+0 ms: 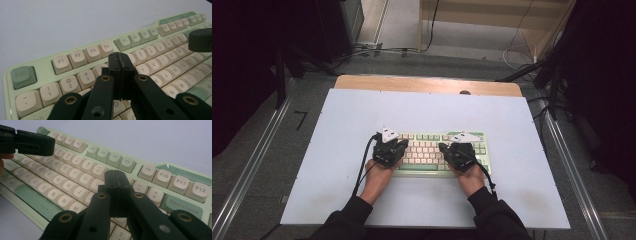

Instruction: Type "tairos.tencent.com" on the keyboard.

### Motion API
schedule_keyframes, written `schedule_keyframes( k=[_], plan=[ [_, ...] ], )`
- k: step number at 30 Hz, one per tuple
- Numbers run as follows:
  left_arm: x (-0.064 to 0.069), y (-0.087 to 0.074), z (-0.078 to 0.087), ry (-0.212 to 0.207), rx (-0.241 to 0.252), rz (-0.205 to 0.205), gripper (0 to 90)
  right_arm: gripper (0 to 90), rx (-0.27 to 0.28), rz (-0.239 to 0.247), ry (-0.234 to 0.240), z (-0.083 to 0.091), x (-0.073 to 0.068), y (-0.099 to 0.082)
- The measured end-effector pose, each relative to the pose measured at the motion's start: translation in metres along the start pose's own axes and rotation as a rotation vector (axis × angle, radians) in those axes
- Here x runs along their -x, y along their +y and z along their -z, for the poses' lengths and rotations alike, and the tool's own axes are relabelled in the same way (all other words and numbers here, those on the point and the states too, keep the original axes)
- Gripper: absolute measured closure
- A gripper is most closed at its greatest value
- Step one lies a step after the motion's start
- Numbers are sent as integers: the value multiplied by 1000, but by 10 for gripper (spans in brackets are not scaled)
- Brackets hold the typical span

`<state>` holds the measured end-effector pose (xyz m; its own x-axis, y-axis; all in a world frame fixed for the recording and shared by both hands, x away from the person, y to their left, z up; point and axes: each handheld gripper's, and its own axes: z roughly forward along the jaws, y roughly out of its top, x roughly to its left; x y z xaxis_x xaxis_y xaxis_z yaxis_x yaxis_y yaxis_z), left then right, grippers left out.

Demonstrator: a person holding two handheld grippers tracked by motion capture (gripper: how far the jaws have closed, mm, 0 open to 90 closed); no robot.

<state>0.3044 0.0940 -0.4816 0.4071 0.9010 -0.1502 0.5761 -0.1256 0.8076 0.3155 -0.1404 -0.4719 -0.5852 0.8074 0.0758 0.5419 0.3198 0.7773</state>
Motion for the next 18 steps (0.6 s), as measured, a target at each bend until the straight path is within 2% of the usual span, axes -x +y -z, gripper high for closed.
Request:
schedule_keyframes(
  k=[18],
  plan=[
    [3,-3,-7,2,-40,-14,900,876,-1,-3,1,0,0,0]
  ],
)
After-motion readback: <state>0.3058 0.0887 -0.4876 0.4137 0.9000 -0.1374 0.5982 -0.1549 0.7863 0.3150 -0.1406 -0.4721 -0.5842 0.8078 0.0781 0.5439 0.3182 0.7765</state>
